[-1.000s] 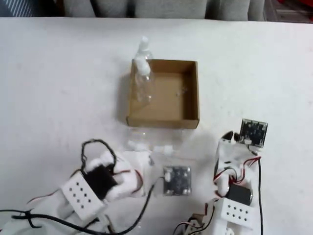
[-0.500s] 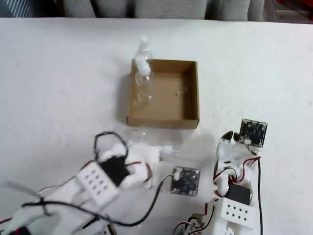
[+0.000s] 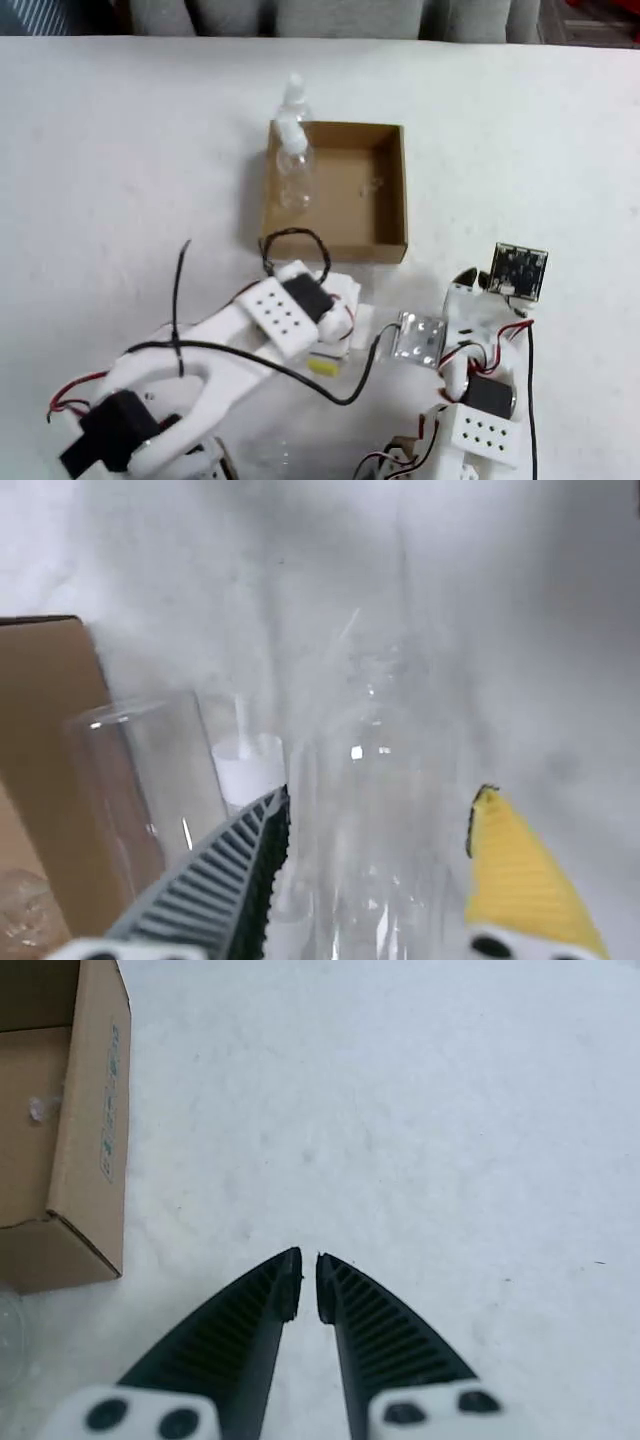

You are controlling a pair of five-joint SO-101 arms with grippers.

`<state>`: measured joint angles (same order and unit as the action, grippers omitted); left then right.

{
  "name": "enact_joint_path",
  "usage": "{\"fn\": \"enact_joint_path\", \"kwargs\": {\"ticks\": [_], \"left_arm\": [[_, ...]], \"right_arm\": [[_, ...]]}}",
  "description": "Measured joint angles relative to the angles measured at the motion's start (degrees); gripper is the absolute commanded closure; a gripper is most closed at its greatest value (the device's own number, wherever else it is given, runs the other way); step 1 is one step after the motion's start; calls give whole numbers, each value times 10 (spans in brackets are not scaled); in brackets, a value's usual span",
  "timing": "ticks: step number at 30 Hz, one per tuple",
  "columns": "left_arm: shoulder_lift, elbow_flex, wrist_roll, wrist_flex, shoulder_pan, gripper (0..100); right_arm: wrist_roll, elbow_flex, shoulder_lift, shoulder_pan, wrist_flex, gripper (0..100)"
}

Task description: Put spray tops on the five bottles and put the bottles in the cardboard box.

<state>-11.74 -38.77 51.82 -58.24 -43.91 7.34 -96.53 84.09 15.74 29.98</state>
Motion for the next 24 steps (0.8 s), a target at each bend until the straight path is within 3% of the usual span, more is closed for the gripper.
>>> {"fn": "enact_joint_path", "kwargs": {"ticks": [18,24], "left_arm": [[94,21,1,37,2,726],[98,21,-33,37,2,899]], "right_arm": [[0,0,0,3,0,984],[0,0,0,3,0,984]]}}
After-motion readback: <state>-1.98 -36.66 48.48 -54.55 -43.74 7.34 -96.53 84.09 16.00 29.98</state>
